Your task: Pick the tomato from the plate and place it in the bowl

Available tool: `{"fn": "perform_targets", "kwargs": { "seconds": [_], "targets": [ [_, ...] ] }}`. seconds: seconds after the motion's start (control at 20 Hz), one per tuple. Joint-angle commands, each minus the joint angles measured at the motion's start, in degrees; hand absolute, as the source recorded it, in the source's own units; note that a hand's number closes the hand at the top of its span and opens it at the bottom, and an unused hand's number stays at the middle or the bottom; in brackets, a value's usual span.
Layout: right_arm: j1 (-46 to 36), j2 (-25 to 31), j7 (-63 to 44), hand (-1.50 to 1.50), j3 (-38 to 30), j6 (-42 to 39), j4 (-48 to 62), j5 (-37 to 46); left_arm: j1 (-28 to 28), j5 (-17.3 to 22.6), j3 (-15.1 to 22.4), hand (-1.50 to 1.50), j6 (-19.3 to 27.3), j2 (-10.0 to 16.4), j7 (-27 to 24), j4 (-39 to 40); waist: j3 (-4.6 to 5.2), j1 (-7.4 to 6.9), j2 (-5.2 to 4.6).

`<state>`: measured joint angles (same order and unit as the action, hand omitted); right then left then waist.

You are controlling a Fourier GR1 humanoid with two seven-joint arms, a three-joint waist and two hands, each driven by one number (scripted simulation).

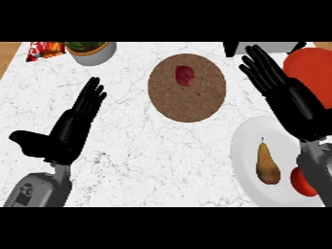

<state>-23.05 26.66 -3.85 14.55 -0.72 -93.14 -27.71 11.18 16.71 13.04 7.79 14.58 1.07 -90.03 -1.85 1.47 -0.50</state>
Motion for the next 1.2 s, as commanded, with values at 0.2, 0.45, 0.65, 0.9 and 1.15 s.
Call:
{"fn": "perform_targets", "kwargs": {
  "seconds": [0.2,0.45,0.65,0.9,1.15],
  "targets": [
    [10.8,5.9,21.5,1.50,-18.8,-16.2,-2.2,-13.2,-3.4,-6.2,-8.7,0.00,7.2,8.8,1.1,2.1,0.87,1.86,1.12],
    [26.8,14.9,20.7,-1.50,-21.8,-11.9,14.6,1.3,-7.4,-5.1,-11.4,0.00,6.8,11.0,1.3,2.4,1.21,2.60,0.19],
    [37.5,13.1,43.9,-1.50,-25.2,-21.3,20.5,4.9,-5.5,-6.4,-10.6,0.00,7.8,10.5,2.2,2.5,1.37,2.14,0.55],
    [42.1,13.8,62.1,-1.50,-27.7,-26.0,33.2,12.6,-5.9,-5.4,-11.8,0.00,3.5,11.8,0.4,4.5,1.69,-0.68,0.46],
    [34.5,20.8,63.7,-1.50,-29.9,-33.1,46.1,11.9,-3.6,-8.3,-9.1,0.00,6.0,8.9,3.9,2.1,1.67,-1.60,0.46]
  ]
}}
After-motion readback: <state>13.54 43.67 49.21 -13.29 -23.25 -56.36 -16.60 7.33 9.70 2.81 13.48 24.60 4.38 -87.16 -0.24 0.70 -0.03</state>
